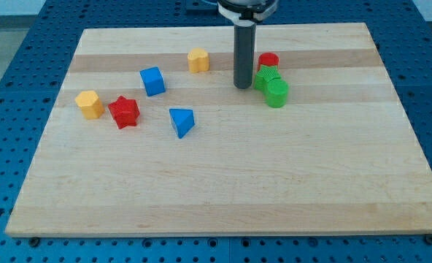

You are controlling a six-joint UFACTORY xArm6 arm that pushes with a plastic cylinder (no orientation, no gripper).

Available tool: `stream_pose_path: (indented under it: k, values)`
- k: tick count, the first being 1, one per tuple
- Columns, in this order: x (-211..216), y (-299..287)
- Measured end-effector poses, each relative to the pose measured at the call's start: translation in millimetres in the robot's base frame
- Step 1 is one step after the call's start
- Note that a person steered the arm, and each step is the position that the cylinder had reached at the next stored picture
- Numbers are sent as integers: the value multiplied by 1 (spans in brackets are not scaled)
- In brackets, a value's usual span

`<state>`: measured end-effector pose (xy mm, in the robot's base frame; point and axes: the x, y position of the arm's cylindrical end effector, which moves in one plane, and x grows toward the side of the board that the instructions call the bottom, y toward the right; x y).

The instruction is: Slightly move the green star to the right

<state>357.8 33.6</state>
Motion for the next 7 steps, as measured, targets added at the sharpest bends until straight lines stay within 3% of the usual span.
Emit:
stream_pose_path:
  k: [7]
  values:
    - [-1, 10]
